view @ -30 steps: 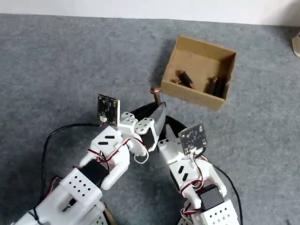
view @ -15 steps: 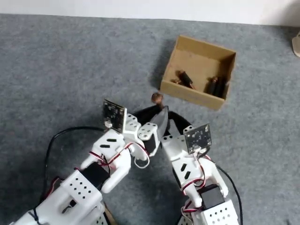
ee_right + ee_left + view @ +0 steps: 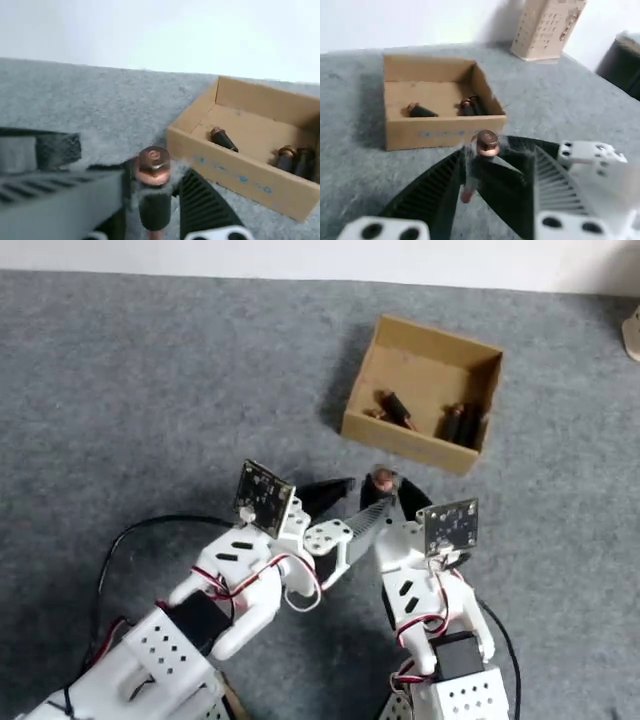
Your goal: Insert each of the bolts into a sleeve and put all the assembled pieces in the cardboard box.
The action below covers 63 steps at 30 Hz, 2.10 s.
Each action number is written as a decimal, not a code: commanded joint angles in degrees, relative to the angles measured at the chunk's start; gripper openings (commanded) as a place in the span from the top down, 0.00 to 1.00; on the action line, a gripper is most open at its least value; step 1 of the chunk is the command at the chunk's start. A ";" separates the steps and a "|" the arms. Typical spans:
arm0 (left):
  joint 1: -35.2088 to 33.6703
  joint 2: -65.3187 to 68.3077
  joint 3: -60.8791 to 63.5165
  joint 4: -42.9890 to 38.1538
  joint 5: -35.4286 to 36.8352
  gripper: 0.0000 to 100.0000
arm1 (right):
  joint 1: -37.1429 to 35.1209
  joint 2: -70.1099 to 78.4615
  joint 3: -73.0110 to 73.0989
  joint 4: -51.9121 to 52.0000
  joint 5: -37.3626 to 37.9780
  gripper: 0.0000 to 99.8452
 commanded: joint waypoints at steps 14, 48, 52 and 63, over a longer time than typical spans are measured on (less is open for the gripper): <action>-17.01 22.11 -12.79 3.69 0.26 0.77 | 4.53 -1.01 4.97 -2.24 -0.18 0.99; -33.45 22.20 -7.69 34.81 -5.01 0.78 | 16.57 54.29 -38.37 -4.26 0.62 0.99; -33.80 22.46 -7.16 34.81 -7.74 0.78 | 16.57 65.98 -49.89 -4.26 0.62 0.99; -35.21 22.37 -1.71 21.71 -8.62 0.93 | 18.42 90.15 -70.90 -4.44 0.62 0.99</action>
